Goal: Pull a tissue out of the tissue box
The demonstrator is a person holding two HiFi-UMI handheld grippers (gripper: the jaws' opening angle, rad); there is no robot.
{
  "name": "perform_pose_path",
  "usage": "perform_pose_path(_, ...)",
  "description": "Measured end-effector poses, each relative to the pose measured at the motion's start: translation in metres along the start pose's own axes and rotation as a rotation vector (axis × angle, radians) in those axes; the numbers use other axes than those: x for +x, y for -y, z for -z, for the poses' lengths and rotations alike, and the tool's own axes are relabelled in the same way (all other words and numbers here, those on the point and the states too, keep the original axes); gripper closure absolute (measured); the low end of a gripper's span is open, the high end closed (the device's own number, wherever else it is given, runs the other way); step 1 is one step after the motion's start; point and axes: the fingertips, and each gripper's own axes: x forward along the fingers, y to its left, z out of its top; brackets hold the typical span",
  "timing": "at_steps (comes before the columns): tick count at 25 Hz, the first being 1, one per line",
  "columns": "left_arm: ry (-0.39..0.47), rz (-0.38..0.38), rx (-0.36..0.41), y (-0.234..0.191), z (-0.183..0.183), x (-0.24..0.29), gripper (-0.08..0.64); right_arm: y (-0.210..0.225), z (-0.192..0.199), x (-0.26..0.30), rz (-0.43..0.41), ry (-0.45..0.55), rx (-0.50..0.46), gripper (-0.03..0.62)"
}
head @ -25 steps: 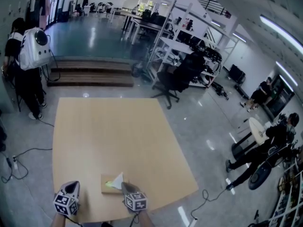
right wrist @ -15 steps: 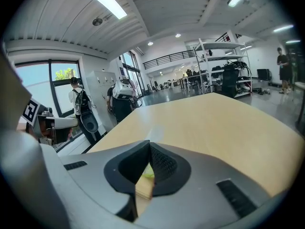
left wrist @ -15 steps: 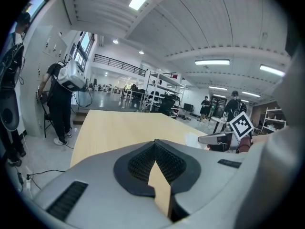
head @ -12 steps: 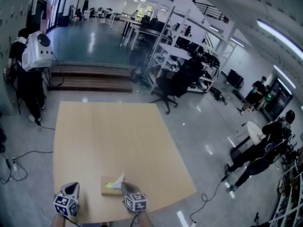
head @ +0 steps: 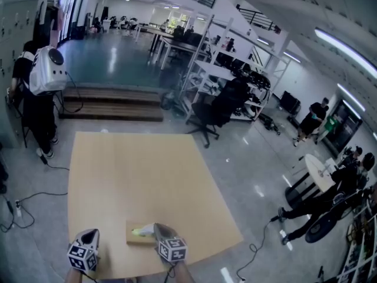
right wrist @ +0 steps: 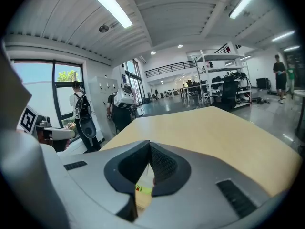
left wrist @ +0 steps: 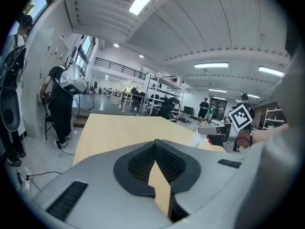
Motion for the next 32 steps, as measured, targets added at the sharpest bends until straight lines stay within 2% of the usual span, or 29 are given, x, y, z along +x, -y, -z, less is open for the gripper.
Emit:
perform_pose_path(11,0.040,-0.013,0.010,0.001,-0.013,-0.022,0.552,-0.005,-0.035,-0.020,0.016,0.072,-0.029,0.591)
perform_pose_path(21,0.074,0.005,0.066,0.011,-0.027,-0.040,0.552,-0.018,-0.039,-0.053,0.052,0.122,-0.048,0.590)
perform_pose_path(32,0.119,0.049,0.097,0.032,-0.044,-0.083,0.552,-0.055,-0.031,-0.119,0.095,0.171,-0.067,0.590)
